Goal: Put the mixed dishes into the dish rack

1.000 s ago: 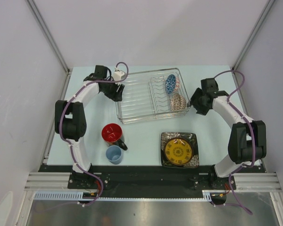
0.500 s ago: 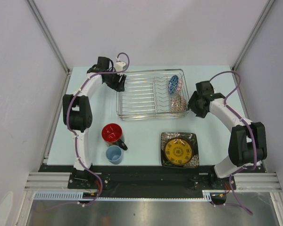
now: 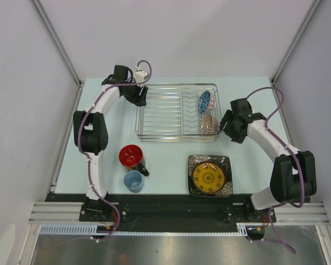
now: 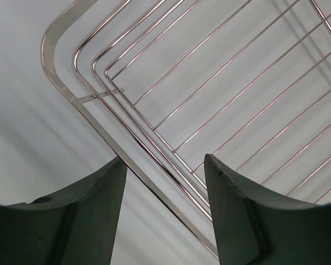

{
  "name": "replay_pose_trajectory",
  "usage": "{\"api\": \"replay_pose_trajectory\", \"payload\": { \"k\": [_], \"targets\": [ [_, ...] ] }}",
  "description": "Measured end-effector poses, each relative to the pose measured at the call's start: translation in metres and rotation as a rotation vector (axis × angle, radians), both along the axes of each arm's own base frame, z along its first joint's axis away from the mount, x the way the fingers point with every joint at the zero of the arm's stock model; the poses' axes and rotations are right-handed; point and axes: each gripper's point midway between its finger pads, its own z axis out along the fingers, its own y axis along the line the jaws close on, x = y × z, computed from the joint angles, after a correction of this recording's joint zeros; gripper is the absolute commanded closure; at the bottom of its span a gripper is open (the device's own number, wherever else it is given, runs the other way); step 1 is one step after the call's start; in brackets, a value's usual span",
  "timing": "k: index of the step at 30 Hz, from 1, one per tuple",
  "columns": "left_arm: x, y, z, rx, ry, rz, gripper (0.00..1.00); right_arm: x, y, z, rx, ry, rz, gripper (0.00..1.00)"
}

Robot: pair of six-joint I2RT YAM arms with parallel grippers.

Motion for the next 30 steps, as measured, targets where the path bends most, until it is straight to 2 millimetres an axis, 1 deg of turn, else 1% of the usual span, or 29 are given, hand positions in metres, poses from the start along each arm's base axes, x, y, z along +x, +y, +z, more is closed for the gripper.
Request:
{"api": "replay_pose_trajectory", "payload": {
  "k": [2, 5, 7, 11, 14, 15, 16, 17, 18, 19, 22, 24, 26, 28, 30],
  "targets": [
    [0.000, 0.000, 0.002, 0.000, -0.004, 0.000, 0.35, -0.001, -0.003, 0.003, 0.017, 0.002, -0.003, 0.18],
    [-0.003, 0.001, 0.008, 0.002, -0.005, 0.001, 0.34, -0.005, -0.013, 0.008, 0.032, 0.001, -0.020, 0.16],
    [-0.005, 0.005, 0.017, 0.001, -0.010, 0.006, 0.32, -0.010, -0.017, 0.016, 0.044, -0.007, -0.028, 0.15],
    [-0.016, 0.011, 0.047, -0.027, -0.026, 0.007, 0.32, -0.024, -0.024, 0.044, 0.040, -0.067, -0.018, 0.15],
    [-0.035, 0.015, 0.079, -0.076, -0.021, -0.008, 0.32, -0.038, -0.025, 0.062, 0.042, -0.104, -0.003, 0.17],
    [-0.044, 0.017, 0.090, -0.078, -0.027, -0.016, 0.30, -0.044, -0.025, 0.064, 0.043, -0.114, 0.002, 0.17],
    [-0.054, 0.019, 0.102, -0.072, -0.036, -0.023, 0.30, -0.053, -0.025, 0.063, 0.049, -0.111, 0.009, 0.18],
    [-0.066, 0.016, 0.113, -0.063, -0.052, -0.041, 0.30, -0.062, -0.024, 0.058, 0.059, -0.096, 0.018, 0.19],
    [-0.079, 0.010, 0.122, -0.055, -0.069, -0.070, 0.30, -0.071, -0.023, 0.051, 0.065, -0.075, 0.024, 0.19],
    [-0.097, 0.000, 0.129, -0.042, -0.084, -0.107, 0.30, -0.080, -0.022, 0.043, 0.070, -0.048, 0.029, 0.19],
    [-0.158, -0.044, 0.139, -0.016, -0.103, -0.274, 0.31, -0.108, -0.019, 0.009, 0.080, 0.064, 0.043, 0.19],
    [-0.193, -0.076, 0.138, -0.014, -0.093, -0.401, 0.33, -0.124, -0.016, -0.007, 0.077, 0.137, 0.049, 0.19],
    [-0.207, -0.089, 0.131, -0.016, -0.061, -0.458, 0.33, -0.128, -0.012, -0.012, 0.078, 0.167, 0.053, 0.18],
    [-0.208, -0.090, 0.117, -0.005, -0.014, -0.474, 0.33, -0.129, -0.006, -0.014, 0.077, 0.176, 0.063, 0.18],
    [-0.210, -0.090, 0.097, 0.014, 0.035, -0.487, 0.33, -0.131, 0.000, -0.014, 0.079, 0.179, 0.074, 0.18]
  ]
}}
